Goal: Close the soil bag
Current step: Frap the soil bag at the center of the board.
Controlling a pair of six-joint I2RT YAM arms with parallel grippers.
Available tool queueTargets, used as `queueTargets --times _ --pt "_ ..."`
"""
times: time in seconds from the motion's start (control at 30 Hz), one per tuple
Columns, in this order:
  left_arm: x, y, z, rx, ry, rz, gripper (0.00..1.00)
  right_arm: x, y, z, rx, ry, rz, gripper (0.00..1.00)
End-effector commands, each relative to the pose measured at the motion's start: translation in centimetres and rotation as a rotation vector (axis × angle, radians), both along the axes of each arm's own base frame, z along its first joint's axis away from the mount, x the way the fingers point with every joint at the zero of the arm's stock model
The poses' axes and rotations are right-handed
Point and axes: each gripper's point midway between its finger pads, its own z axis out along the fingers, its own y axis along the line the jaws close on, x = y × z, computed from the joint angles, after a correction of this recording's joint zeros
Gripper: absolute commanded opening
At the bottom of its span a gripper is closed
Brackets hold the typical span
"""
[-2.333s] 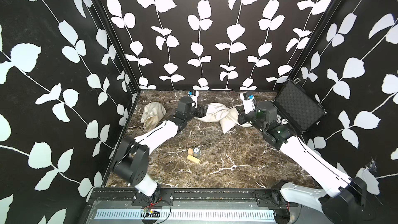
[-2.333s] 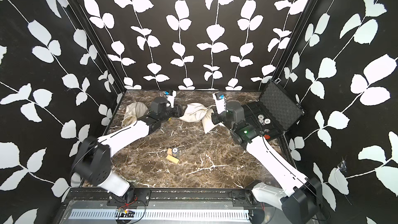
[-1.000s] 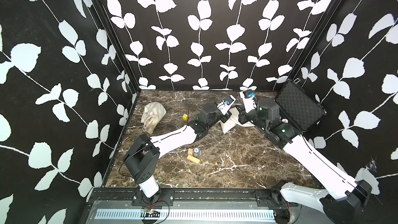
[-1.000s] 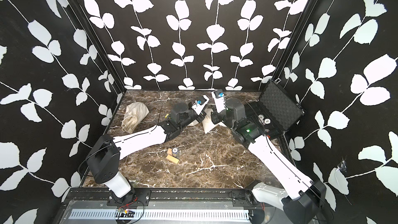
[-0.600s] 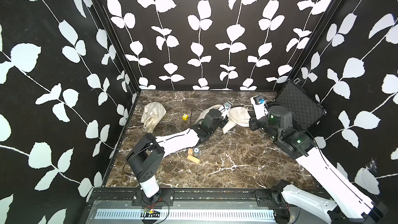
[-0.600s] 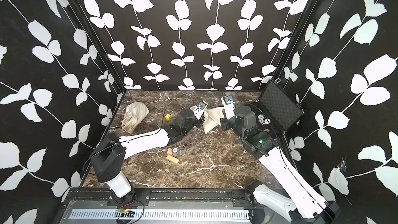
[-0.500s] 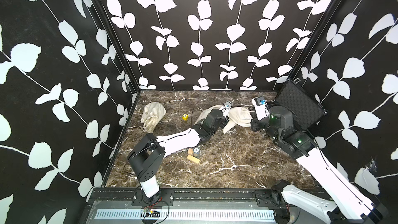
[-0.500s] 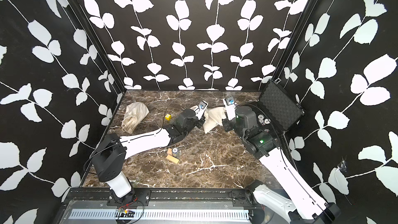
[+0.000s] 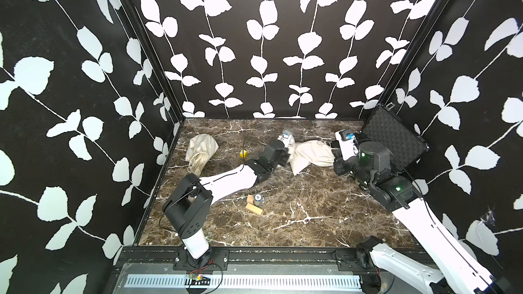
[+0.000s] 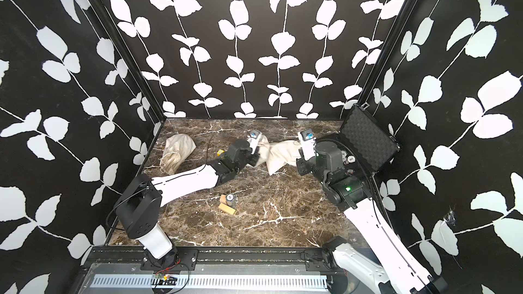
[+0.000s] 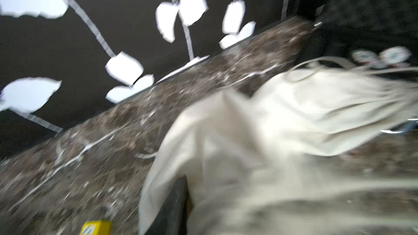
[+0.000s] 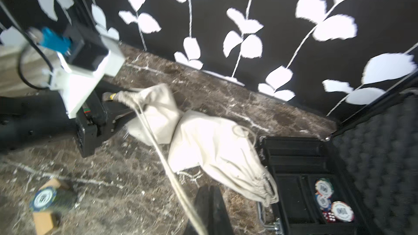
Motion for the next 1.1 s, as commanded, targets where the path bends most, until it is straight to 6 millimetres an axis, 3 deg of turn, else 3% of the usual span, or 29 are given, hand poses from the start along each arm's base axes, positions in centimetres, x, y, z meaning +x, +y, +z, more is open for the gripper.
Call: queueTargets --times 0.0,0.1,0.23,0.3,0.37,0.47,0.6,0.73,0.9,1.03,1.07 --pt "1.3 13.2 -7.3 0.341 0.179 0.388 0.31 -0.7 -4.2 11.7 0.139 -0.338 -0.176 0.00" --pt "2.1 13.5 -8.3 0.321 0.245 0.395 0.30 -0.6 -4.0 11.6 0.137 -0.325 -0.164 0.00" --pt "2.7 12.4 -9.2 0.289 0.255 0.360 0.06 0.2 -2.6 9.6 0.147 -0.260 -0.120 0.00" --pt "3.1 12.0 -9.5 0.280 0.257 0.339 0.01 0.8 -1.9 8.5 0.157 -0.230 -0.100 0.00" --pt "3.2 11.4 -9.5 0.268 0.247 0.305 0.07 1.2 -1.0 7.8 0.169 -0.204 -0.066 0.00" --pt "2.9 9.7 -8.0 0.187 0.206 0.211 0.33 2.2 1.1 6.3 0.185 -0.139 0.010 0.00" --pt "1.2 6.0 -3.3 0.016 0.105 0.039 0.57 3.2 2.9 5.7 0.213 -0.093 0.068 0.00" --pt "-2.7 -0.5 3.0 -0.070 -0.023 -0.220 0.73 3.1 3.6 7.2 0.234 -0.125 0.108 0.00" --pt "-7.8 -7.2 10.7 -0.218 -0.136 -0.530 0.86 2.1 4.5 9.7 0.254 -0.167 0.180 0.00" --pt "-10.0 -9.7 15.9 -0.343 -0.185 -0.697 0.86 1.4 5.3 11.0 0.267 -0.178 0.240 0.00" --pt "-10.4 -10.0 16.9 -0.359 -0.197 -0.728 0.86 1.1 5.4 12.2 0.276 -0.201 0.254 0.00"
